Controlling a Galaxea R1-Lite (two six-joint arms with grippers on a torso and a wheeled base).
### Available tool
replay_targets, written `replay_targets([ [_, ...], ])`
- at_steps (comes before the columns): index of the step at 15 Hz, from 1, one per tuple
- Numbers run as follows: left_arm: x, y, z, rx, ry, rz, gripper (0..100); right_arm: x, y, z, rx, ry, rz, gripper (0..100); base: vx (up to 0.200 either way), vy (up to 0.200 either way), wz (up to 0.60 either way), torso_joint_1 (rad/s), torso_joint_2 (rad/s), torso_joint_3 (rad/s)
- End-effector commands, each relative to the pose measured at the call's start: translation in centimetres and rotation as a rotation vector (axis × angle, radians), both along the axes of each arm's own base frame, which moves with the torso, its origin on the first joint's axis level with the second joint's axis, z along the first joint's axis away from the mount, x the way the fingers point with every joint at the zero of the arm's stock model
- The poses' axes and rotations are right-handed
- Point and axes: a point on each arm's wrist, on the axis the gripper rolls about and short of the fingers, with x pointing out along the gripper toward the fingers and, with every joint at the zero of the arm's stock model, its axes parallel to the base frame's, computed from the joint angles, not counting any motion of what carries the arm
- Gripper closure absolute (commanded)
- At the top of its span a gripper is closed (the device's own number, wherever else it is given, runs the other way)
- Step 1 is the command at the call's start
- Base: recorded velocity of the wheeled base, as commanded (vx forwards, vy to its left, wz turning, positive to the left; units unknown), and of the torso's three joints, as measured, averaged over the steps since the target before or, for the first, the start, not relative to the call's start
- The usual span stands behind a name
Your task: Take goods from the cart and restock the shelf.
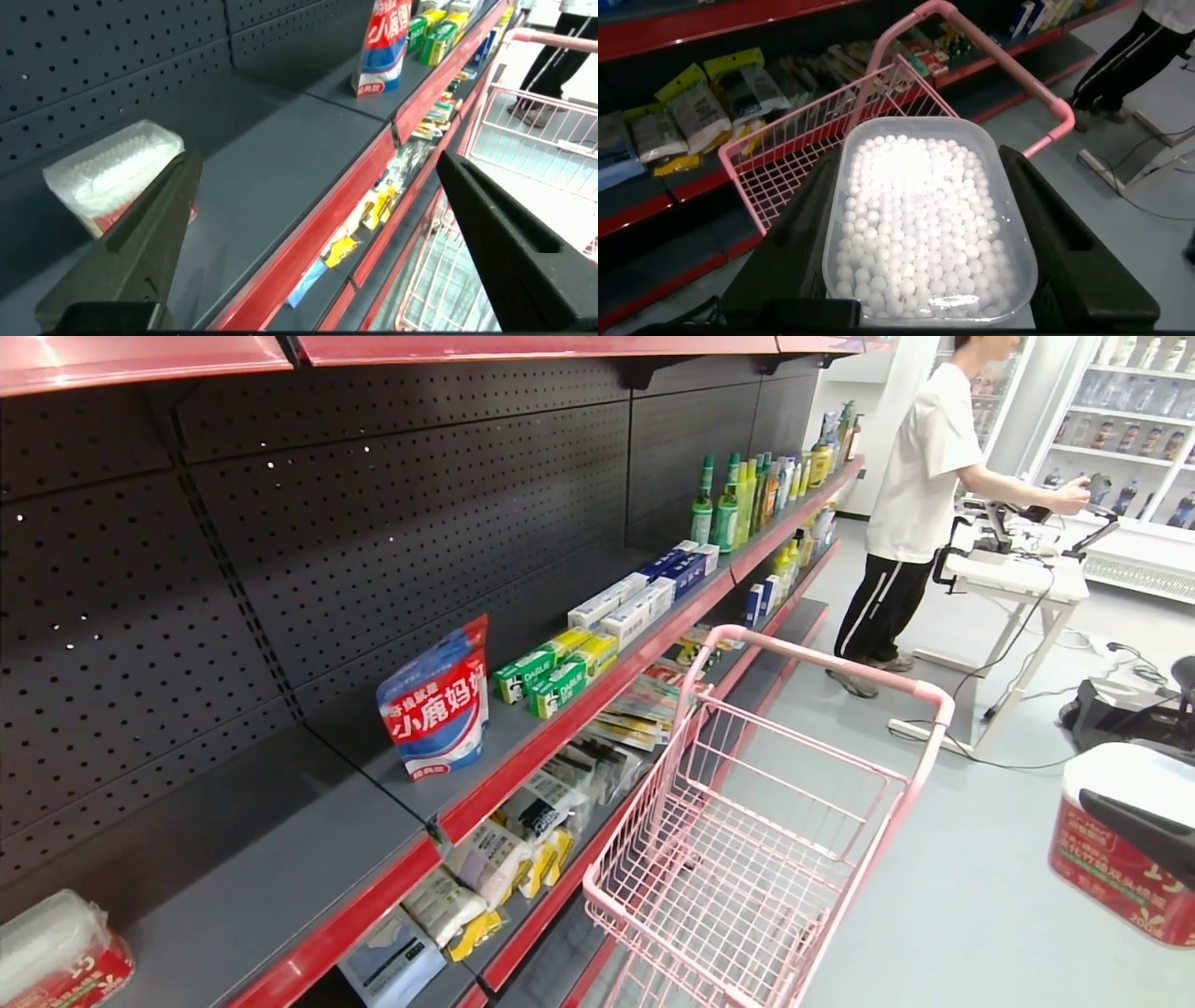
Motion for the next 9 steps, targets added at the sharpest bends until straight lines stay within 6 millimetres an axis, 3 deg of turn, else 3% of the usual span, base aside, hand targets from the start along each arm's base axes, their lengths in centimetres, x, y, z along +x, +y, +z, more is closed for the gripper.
replay_targets([
  [1,0.01,0.0,0.0,0.0,0.001,0.001,0,0.12,0.02,-0.05,-0.001,0.005,0.001,100,0.0,0.0,0.0,0.105,-0.23,-0.115],
  [6,0.01,0.0,0.0,0.0,0.001,-0.001,0,0.27,0.05,-0.3,-0.002,0.019,0.004,100,0.0,0.0,0.0,0.091,-0.2,-0.104],
  [9,0.01,0.0,0.0,0.0,0.001,0.001,0,0.48,0.1,-0.41,-0.003,0.03,0.005,100,0.0,0.0,0.0,0.0,0.0,0.0],
])
